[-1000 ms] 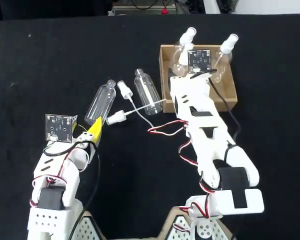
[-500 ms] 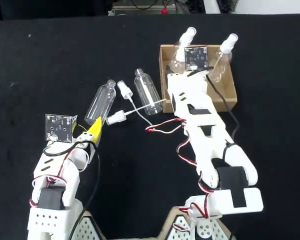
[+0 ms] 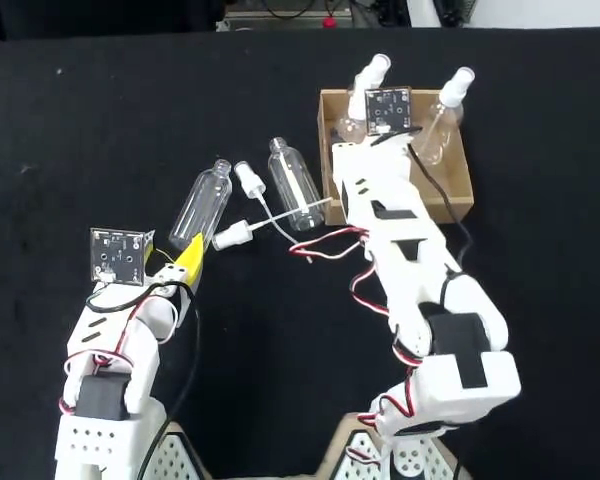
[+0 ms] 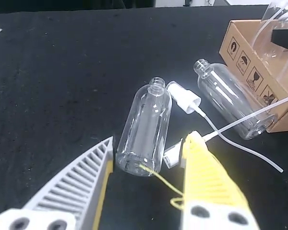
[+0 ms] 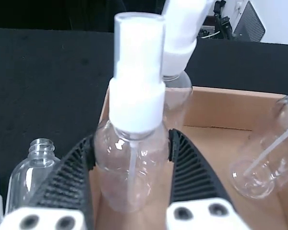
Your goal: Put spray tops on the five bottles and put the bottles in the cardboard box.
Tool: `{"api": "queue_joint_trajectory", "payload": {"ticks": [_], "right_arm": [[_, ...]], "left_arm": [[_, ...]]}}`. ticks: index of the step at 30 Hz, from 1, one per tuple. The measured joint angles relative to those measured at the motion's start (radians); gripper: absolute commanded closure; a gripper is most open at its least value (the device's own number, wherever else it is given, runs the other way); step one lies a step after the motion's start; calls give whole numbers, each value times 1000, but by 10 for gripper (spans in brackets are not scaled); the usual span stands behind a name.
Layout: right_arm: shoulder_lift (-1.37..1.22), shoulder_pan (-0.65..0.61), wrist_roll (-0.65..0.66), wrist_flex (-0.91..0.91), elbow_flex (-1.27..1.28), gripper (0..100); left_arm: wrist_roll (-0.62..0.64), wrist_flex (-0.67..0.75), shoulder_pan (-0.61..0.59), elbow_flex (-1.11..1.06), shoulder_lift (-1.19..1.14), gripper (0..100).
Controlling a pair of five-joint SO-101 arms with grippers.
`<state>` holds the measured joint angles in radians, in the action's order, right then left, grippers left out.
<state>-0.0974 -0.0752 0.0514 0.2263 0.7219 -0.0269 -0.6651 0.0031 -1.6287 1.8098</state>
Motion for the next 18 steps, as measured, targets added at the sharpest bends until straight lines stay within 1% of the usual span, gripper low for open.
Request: {"api": "queue_joint_trajectory", "payload": {"ticks": [12, 16, 18], "right_arm": [[-6, 0, 0, 0, -15, 925], [-6, 0, 0, 0, -15, 814], [-6, -2, 0, 0, -15, 781]], "left_arm": [[0, 0, 0, 0, 0, 776], [0, 0, 0, 0, 0, 776], [0, 0, 0, 0, 0, 776]]}}
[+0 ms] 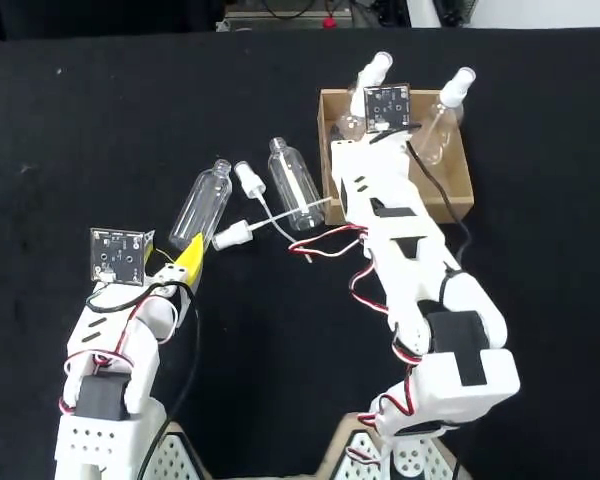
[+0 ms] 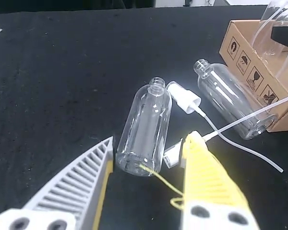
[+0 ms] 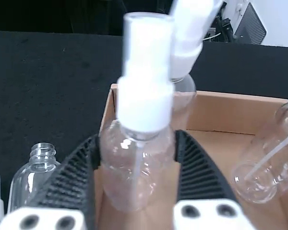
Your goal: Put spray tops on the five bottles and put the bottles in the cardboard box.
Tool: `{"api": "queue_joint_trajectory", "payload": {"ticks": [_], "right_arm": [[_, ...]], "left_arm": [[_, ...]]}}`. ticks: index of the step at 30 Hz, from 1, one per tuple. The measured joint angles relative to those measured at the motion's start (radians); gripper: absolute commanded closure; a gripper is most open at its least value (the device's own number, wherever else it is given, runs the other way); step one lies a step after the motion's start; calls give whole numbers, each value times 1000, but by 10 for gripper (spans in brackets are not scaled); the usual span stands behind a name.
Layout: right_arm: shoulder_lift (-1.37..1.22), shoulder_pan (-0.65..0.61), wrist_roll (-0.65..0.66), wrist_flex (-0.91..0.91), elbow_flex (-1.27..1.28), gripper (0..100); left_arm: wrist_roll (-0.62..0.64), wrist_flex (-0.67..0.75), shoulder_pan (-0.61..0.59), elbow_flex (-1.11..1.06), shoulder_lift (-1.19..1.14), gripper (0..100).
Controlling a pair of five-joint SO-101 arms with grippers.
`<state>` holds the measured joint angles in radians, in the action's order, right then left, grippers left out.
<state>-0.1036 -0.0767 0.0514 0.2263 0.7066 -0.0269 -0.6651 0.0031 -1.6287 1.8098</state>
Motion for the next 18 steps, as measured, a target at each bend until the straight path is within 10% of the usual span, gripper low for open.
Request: {"api": "queue_joint_trajectory", "payload": {"ticks": [18], "right_arm": [[-2, 0, -3, -32, -2, 661]], "left_arm": [[0, 0, 0, 0, 0, 776]]}}
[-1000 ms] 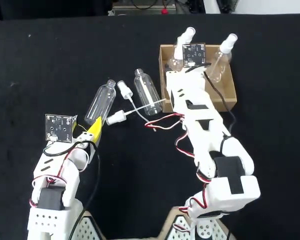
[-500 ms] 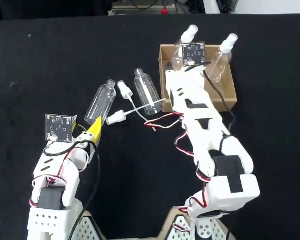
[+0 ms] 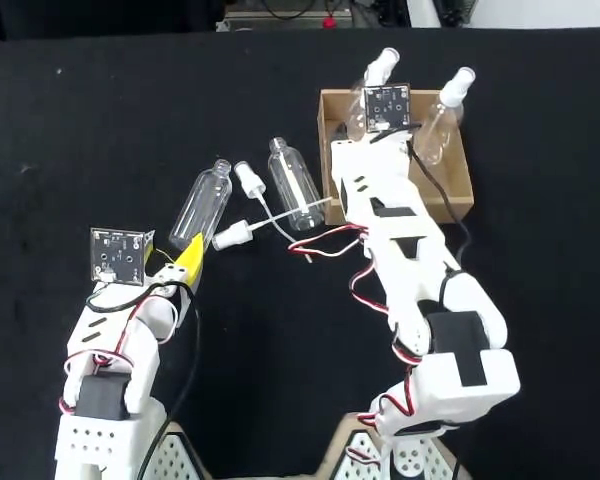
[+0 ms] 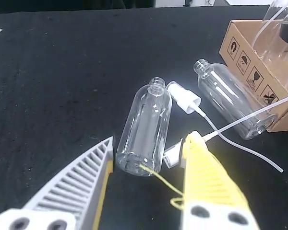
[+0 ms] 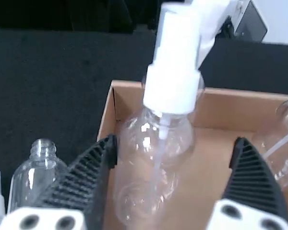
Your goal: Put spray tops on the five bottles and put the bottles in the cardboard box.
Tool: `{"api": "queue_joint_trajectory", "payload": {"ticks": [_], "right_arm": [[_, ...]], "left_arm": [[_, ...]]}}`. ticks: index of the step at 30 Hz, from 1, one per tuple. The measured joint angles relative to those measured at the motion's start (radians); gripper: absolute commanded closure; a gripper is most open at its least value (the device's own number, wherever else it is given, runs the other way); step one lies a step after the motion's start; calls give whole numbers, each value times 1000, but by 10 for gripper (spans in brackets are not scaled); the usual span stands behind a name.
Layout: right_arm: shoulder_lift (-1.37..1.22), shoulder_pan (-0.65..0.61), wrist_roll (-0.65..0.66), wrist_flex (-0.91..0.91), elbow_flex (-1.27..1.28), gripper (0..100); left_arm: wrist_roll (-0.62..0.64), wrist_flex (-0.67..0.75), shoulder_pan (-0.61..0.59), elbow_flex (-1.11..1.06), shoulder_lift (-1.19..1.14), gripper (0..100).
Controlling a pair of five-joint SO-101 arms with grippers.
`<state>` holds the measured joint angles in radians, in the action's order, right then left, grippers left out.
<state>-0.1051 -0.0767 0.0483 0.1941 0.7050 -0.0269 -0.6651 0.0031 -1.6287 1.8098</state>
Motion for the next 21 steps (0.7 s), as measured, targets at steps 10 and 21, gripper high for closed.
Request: {"api": "queue_joint_trajectory", "payload": {"ticks": [10, 21], "right_arm": [[109, -26, 0, -25, 78, 659], [161, -23, 0, -25, 100, 658]], "left_arm": [[0, 0, 0, 0, 0, 776], [0, 0, 0, 0, 0, 776]]}}
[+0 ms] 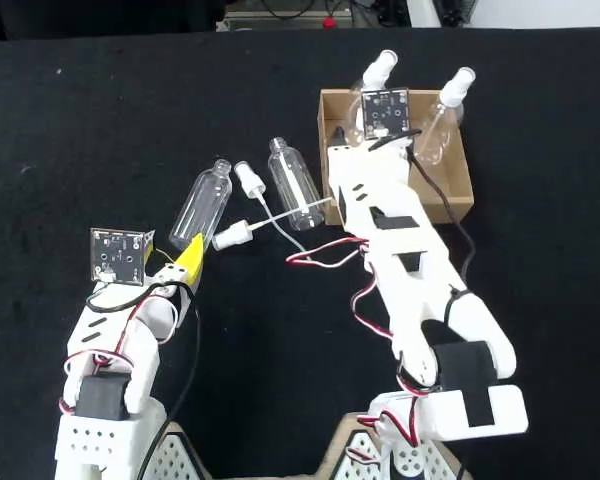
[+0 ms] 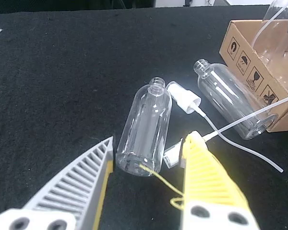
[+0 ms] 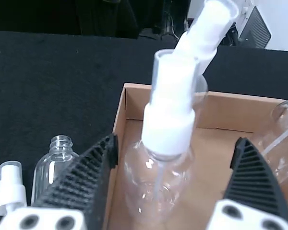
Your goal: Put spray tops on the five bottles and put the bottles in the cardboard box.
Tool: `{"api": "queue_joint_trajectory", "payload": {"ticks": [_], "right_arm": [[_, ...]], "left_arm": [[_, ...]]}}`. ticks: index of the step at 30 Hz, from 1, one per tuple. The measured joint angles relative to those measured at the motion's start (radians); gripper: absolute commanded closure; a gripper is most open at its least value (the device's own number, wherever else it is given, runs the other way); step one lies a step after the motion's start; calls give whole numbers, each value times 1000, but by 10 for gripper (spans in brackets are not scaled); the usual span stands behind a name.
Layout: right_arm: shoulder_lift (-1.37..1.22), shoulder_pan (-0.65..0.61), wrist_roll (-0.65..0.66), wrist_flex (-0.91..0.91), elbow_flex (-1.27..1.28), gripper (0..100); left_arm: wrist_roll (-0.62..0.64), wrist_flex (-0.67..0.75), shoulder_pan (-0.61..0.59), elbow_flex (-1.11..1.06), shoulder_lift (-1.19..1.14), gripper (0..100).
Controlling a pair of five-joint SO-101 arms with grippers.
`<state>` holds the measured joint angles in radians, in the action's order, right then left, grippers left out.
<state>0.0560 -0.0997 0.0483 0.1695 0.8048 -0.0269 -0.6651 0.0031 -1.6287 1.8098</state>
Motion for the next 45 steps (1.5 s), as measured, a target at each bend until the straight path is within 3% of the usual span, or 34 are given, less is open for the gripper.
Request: {"api": "queue_joint_trajectory", "payload": {"ticks": [8, 15, 21, 28, 37, 45], "right_arm": [[2, 40, -49, -40, 0, 658], [2, 49, -95, -358, -120, 524], [2, 51, -172, -503, -184, 533], [98, 58, -176, -617, -209, 590], [397, 152, -155, -914, -316, 859], [422, 342, 29, -1260, -463, 829]], "left_arm": [[0, 0, 0, 0, 0, 776], [0, 0, 0, 0, 0, 776], [0, 0, 0, 0, 0, 776], [0, 0, 0, 0, 0, 776], [0, 0, 0, 0, 0, 776], [0, 0, 0, 0, 0, 776]]}}
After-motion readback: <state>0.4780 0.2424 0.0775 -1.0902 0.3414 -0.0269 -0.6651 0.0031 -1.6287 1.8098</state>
